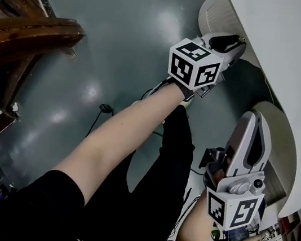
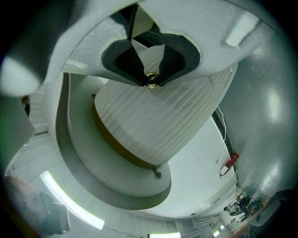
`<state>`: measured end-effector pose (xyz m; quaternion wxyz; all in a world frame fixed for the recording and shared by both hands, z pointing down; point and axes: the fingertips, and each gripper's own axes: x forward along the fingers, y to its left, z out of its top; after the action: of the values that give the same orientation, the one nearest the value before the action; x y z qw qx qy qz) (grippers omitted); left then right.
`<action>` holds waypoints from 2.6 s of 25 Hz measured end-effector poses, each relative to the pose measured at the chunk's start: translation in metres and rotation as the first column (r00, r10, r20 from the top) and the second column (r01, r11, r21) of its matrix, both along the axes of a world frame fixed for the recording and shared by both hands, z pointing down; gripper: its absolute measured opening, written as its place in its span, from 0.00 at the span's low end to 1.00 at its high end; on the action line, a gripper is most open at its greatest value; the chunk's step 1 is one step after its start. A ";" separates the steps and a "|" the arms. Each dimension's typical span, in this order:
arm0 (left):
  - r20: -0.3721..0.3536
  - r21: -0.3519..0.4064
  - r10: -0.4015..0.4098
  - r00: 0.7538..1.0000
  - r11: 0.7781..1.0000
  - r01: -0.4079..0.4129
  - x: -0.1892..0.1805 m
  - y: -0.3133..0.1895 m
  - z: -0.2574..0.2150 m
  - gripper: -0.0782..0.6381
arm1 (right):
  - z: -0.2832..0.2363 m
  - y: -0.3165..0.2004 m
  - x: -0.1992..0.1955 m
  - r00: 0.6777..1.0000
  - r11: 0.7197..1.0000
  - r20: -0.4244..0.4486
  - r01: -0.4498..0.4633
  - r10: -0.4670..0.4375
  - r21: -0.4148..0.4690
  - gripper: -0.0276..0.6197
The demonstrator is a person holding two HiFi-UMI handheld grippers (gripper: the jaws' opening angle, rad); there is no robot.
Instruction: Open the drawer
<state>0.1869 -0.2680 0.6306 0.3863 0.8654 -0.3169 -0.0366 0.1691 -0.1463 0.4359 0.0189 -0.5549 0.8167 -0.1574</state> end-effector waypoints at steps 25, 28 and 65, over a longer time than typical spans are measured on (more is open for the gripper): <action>0.074 -0.047 0.037 0.997 0.998 -0.034 -0.113 0.121 0.006 0.25 | -0.017 0.073 -0.083 1.000 0.999 0.016 0.024 -0.024 -0.025 0.06; 0.080 -0.051 0.041 0.996 0.998 -0.037 -0.121 0.137 0.006 0.25 | -0.020 0.085 -0.086 1.000 0.999 0.017 0.022 -0.021 -0.026 0.06; 0.202 -0.099 0.119 0.972 0.990 -0.101 -0.187 0.191 -0.046 0.27 | -0.084 0.120 -0.134 0.999 0.999 -0.014 0.032 -0.032 -0.007 0.06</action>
<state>-0.0001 -0.0767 0.5842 0.3903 0.8630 -0.3082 0.0892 0.0349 -0.0265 0.3517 0.0085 -0.5431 0.8249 -0.1566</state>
